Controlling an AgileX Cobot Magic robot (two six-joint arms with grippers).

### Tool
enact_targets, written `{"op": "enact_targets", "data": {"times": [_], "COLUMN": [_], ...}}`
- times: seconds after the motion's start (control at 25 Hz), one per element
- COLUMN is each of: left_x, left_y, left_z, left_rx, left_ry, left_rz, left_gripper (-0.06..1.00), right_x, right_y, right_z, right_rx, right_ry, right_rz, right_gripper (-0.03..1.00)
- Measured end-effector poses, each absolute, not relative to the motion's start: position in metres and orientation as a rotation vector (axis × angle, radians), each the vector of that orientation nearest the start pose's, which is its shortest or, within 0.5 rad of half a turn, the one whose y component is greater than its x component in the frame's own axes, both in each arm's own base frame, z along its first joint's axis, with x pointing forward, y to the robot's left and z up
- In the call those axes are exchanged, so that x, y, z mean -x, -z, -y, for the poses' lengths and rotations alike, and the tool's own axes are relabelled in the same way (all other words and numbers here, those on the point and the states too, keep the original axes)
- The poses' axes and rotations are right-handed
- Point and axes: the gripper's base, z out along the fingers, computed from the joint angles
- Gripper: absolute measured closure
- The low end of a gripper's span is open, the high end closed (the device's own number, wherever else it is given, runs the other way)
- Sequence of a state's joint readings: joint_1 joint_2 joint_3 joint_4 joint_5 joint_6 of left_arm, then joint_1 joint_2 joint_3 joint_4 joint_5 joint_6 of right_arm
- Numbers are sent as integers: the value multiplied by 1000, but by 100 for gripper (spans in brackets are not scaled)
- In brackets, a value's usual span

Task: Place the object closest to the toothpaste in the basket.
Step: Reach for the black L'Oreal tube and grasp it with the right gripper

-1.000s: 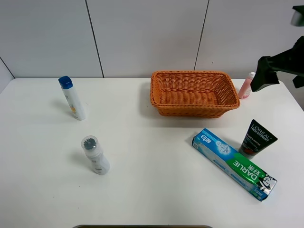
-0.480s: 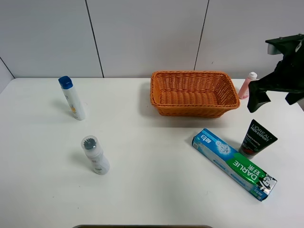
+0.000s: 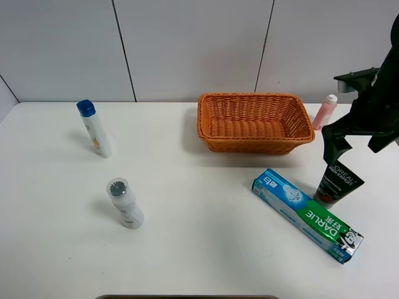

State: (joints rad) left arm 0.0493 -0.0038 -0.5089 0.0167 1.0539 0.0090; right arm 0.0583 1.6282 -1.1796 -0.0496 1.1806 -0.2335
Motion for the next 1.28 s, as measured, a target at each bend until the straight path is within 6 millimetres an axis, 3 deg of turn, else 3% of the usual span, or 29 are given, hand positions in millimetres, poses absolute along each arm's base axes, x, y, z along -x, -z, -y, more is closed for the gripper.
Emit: {"op": "enact_targets", "data": {"times": [0.16,0.56,1.28], "left_x": [6,6,6], "left_y": [-280,-280,-280], "left_z": [-1,-1,-1], "left_rx": [42,42,42], "left_ry": [-57,-57,-57], "left_rz": [-2025,-2025,-2025], "left_gripper": [0,0,0], "right_x": [-294,-300,-308], "right_y": [-217,-187,-180], "right_z": [-11,-11,-12], "right_rx": [541,581,594], "right_ry": [95,107,95], "right_rz": [-3115,-3138,-3088], "right_gripper": [2,9,76]}}
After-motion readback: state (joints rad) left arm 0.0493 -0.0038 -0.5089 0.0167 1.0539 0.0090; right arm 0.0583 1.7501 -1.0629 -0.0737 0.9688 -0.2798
